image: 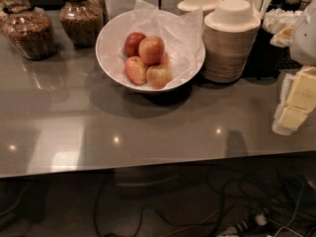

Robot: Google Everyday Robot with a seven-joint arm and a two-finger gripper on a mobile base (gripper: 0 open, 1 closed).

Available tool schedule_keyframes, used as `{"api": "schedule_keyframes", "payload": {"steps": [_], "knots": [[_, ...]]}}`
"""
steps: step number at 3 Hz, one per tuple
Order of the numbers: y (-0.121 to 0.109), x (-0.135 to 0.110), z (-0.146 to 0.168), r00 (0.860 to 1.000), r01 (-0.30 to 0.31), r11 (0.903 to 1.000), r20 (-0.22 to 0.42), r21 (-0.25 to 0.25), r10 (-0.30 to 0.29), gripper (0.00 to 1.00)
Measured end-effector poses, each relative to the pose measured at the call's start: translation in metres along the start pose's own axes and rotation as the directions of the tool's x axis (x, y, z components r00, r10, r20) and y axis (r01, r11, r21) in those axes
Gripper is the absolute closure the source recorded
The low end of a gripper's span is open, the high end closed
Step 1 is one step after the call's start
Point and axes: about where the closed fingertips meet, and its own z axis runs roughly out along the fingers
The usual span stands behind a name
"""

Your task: Pick apple from white bowl

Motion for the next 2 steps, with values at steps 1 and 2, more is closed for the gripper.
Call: {"api": "schedule_keyframes", "payload": {"steps": [1,2], "knots": [[0.0,-0.0001,0.0,1.0,0.0,1.0,0.0,0.0,0.0,0.0],[-0.0041,-0.0065,0.0011,1.0,-0.001,0.9999,0.021,0.013,0.001,0.0]]}}
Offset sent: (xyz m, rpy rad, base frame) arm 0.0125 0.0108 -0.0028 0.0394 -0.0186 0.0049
